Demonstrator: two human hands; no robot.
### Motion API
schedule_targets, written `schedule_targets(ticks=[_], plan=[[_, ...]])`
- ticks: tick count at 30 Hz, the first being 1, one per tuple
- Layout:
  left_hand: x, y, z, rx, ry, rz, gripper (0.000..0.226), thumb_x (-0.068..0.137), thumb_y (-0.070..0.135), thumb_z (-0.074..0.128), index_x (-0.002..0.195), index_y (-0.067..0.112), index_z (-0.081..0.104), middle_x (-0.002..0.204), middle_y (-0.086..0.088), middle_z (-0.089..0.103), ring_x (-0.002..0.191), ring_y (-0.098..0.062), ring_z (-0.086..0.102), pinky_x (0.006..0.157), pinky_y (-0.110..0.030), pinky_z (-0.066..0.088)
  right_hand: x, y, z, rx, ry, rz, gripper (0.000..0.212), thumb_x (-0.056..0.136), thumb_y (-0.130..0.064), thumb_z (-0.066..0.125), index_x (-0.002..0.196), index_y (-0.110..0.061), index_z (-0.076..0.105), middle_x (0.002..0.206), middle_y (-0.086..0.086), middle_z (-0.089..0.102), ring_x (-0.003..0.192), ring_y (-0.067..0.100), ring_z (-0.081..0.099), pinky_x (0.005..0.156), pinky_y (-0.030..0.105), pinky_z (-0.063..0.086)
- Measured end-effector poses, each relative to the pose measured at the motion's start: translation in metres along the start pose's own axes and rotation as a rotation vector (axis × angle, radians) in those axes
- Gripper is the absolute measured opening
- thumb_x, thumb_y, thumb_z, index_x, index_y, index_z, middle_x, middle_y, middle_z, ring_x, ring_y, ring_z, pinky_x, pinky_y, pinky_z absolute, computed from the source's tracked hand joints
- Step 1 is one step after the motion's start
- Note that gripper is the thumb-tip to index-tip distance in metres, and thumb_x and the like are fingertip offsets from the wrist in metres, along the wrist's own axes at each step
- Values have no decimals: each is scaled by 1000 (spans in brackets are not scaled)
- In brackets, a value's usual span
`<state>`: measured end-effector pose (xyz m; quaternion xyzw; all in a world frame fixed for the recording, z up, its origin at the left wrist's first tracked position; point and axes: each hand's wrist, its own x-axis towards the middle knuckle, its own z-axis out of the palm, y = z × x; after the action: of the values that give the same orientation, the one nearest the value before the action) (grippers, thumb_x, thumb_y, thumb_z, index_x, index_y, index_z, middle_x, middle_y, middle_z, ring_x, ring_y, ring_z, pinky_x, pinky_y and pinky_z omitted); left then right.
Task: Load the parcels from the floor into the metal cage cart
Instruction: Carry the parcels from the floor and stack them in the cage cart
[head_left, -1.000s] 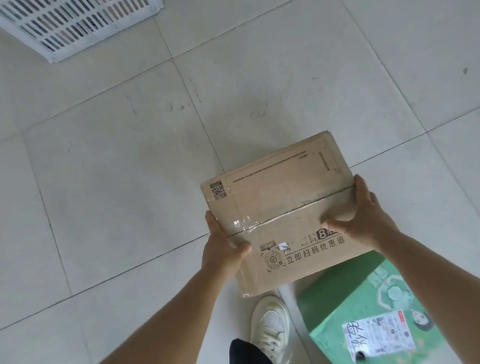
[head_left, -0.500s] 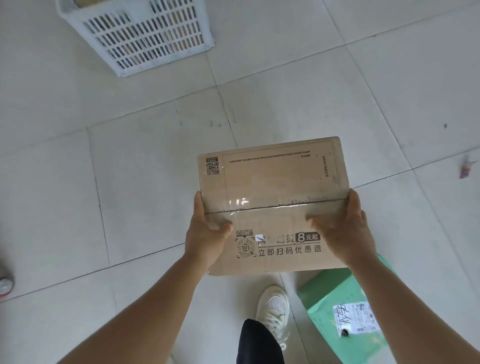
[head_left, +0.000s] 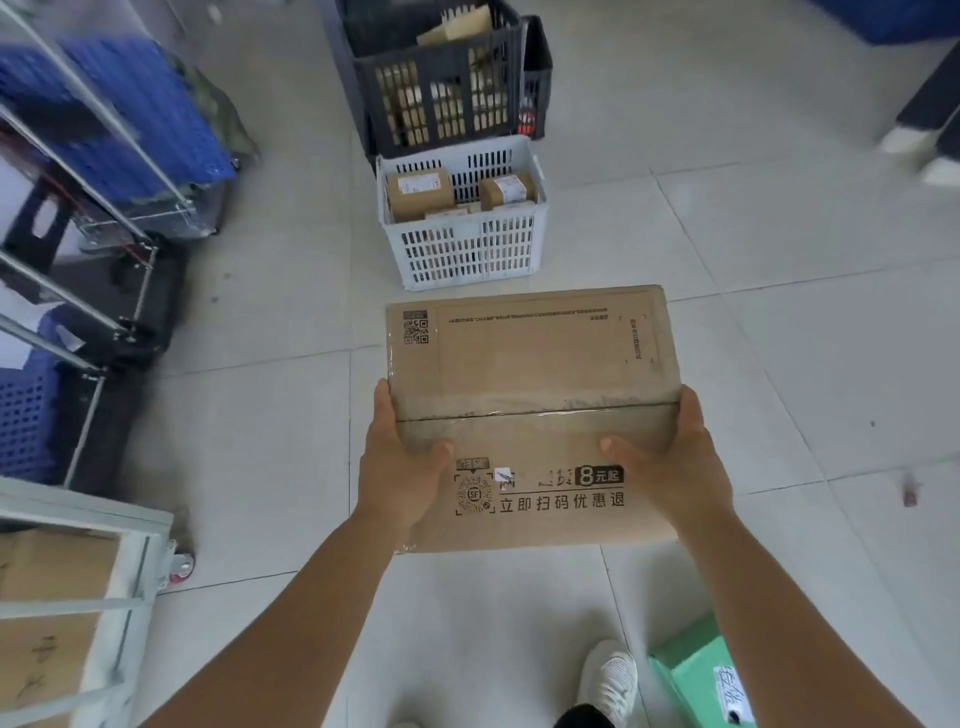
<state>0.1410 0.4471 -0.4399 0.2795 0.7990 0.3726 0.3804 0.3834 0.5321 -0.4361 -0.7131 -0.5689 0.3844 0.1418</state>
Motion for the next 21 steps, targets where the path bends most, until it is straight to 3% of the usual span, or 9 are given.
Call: schedule_targets(ticks=[6,11,16,21], plan=[[-34,41,-119,-61,103,88,97,82,20,69,148,46,4,143,9,43,122,-24,50,102,-50,43,-67,-106,-5,66,23,-167,87,74,-41,77,142,-31,24,126,2,55,101,25,59,77,39,49],[-62,66,-202,-125,241,151,96,81,18,69,146,49,5,138,12,46,118,-22,52,100,-50,45,-112,-188,-4,76,9,-310,93,73,-46,75,146,-33,19,129,-1,53,106,25,58,82,40,49],[-91,81,-271,-212,404,165,98,84,13,69,150,45,4,134,14,43,113,-16,49,93,-36,43,-147,-263,1,77,-53,-502,95,76,-42,75,149,-34,14,134,-3,51,115,22,54,86,39,45],[-124,93,-331,-252,584,167,97,78,17,70,145,52,9,133,7,53,112,-22,57,95,-50,49,-179,-330,11,105,-159,-655,92,79,-36,75,151,-30,17,132,-5,49,117,21,50,95,42,43]])
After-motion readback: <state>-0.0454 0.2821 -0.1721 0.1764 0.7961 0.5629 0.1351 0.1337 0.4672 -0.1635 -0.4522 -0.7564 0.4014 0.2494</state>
